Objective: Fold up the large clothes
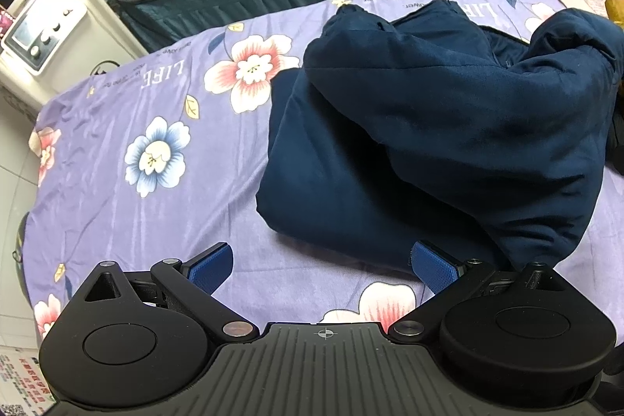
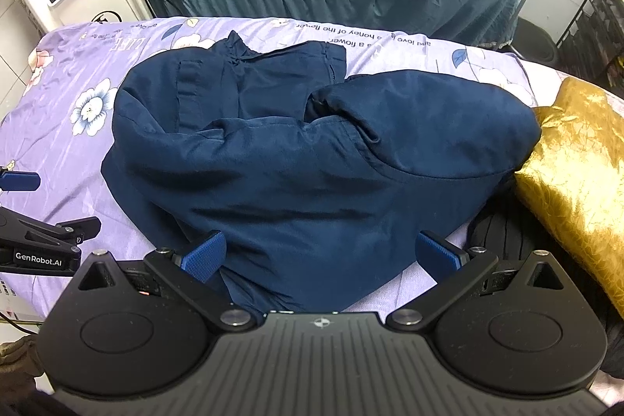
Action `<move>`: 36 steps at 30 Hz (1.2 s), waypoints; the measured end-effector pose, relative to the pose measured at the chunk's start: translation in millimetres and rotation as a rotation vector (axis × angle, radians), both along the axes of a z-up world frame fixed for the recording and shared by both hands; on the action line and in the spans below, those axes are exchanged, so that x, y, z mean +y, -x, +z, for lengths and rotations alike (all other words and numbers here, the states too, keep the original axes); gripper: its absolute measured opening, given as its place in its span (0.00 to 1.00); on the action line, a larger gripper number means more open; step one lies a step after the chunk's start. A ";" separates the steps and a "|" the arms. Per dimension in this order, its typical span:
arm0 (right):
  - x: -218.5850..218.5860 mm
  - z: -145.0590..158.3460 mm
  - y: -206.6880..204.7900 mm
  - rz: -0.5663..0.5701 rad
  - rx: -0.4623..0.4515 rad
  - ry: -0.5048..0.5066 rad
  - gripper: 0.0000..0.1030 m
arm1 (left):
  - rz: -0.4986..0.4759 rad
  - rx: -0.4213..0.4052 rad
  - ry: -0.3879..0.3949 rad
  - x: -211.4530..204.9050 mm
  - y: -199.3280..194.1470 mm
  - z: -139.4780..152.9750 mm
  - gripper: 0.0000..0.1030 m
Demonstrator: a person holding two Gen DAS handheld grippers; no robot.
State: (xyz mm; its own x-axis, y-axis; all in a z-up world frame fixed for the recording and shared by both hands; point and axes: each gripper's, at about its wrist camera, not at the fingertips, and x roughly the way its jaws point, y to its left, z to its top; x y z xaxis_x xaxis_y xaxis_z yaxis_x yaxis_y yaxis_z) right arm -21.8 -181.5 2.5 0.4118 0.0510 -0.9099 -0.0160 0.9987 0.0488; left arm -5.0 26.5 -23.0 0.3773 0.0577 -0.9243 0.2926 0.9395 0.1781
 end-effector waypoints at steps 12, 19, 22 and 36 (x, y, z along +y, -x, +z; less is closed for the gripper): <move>-33.4 17.5 3.7 -0.102 -0.102 -0.060 1.00 | 0.061 -0.138 0.081 23.6 -16.4 33.3 1.00; -126.7 31.5 -27.0 -0.400 -0.166 -0.234 1.00 | 0.063 -0.201 0.223 10.3 -97.4 78.4 1.00; -150.8 10.3 -58.7 -0.501 -0.127 -0.376 1.00 | -0.062 -0.178 0.218 -37.3 -133.5 64.7 1.00; -37.0 -86.9 -64.5 -0.017 -0.111 -0.035 0.32 | -0.177 0.078 -0.032 -51.3 -81.5 -89.0 1.00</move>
State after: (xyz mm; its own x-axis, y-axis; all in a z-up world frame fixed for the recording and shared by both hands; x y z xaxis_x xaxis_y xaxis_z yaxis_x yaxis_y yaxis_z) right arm 42.6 -218.5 -84.4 0.5110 0.0739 -0.8564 -0.0065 0.9966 0.0821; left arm 76.5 -24.8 -112.0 0.3114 0.0267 -0.9499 0.4672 0.8661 0.1775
